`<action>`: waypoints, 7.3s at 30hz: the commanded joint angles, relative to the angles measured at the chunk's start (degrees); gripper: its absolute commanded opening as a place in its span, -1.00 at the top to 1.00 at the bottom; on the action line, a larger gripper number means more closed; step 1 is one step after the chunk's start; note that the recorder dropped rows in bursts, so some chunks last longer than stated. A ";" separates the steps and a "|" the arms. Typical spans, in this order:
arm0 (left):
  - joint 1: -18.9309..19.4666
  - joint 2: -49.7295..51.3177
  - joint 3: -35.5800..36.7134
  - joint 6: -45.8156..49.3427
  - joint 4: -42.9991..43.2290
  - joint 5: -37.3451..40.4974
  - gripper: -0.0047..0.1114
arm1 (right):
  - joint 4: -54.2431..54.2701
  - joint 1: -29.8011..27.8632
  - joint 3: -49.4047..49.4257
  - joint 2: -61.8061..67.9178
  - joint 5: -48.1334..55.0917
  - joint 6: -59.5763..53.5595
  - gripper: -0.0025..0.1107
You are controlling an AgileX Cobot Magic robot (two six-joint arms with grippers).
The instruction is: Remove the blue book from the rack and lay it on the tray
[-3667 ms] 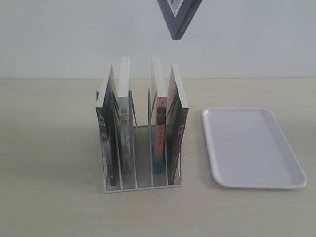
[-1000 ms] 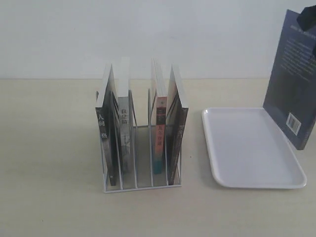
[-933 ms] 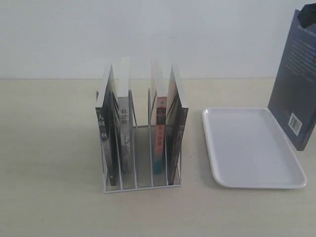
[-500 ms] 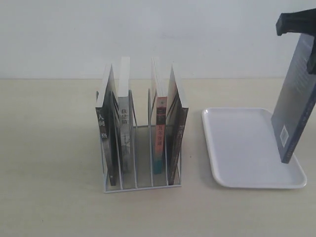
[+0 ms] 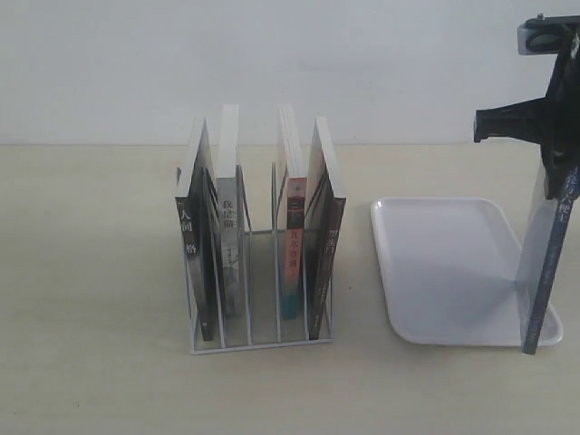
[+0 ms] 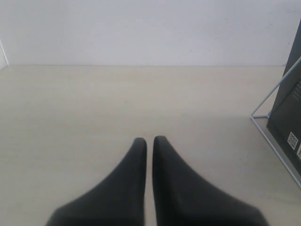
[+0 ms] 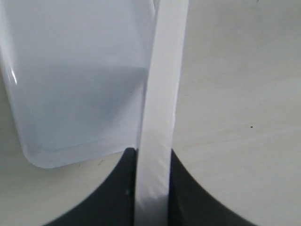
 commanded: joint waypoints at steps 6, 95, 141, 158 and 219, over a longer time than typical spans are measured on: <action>0.01 -0.20 0.18 -0.13 0.07 -0.23 0.85 | -0.39 0.10 -0.23 3.94 -0.78 0.34 0.96; 0.01 -0.20 0.18 -0.13 0.07 -0.23 0.85 | 12.72 -0.03 -1.96 3.36 -12.86 -16.82 0.48; 0.01 -0.20 0.18 -0.13 0.07 -0.23 0.85 | 30.46 -6.85 36.96 -14.68 -37.93 -40.02 0.96; 0.01 -0.20 0.18 -0.13 0.07 -0.23 0.85 | 37.01 -6.68 36.11 -17.91 -31.86 -35.50 0.96; 0.01 -0.20 0.18 -0.13 0.07 -0.23 0.85 | 42.91 -9.84 78.74 -91.69 -63.73 -40.19 0.96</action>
